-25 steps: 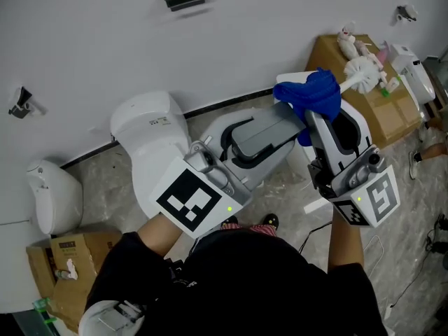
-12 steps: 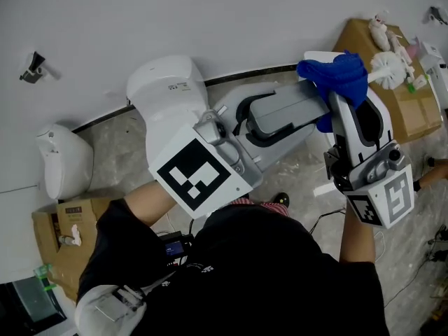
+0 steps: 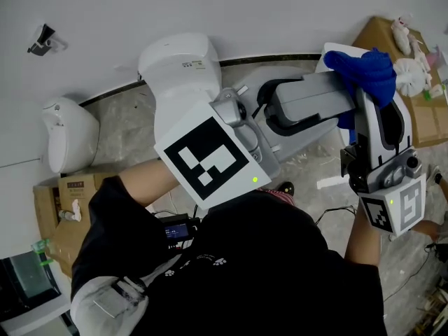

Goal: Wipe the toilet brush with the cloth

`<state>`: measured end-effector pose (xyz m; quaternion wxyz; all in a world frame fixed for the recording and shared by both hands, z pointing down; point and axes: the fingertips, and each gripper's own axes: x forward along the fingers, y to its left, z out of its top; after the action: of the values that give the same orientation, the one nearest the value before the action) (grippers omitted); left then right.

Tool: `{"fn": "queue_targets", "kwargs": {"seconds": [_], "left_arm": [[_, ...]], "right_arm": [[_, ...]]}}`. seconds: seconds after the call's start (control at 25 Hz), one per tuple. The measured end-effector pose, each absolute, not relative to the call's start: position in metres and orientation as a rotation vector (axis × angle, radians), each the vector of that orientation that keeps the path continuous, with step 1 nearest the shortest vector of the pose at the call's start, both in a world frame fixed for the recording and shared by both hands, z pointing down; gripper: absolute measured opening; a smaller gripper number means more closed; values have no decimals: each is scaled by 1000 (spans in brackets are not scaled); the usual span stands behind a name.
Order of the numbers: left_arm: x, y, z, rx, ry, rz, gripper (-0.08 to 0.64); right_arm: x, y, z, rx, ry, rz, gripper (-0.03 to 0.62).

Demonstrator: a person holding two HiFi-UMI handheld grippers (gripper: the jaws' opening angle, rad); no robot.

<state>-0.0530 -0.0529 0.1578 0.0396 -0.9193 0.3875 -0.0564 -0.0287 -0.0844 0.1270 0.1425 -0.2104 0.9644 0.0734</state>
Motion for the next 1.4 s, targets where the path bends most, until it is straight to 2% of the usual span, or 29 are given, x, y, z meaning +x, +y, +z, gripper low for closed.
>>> {"fn": "queue_targets", "kwargs": {"seconds": [1.4], "left_arm": [[-48, -40, 163, -2783, 1239, -152, 170]], "right_arm": [[-8, -102, 139, -744, 2775, 218, 69]]}}
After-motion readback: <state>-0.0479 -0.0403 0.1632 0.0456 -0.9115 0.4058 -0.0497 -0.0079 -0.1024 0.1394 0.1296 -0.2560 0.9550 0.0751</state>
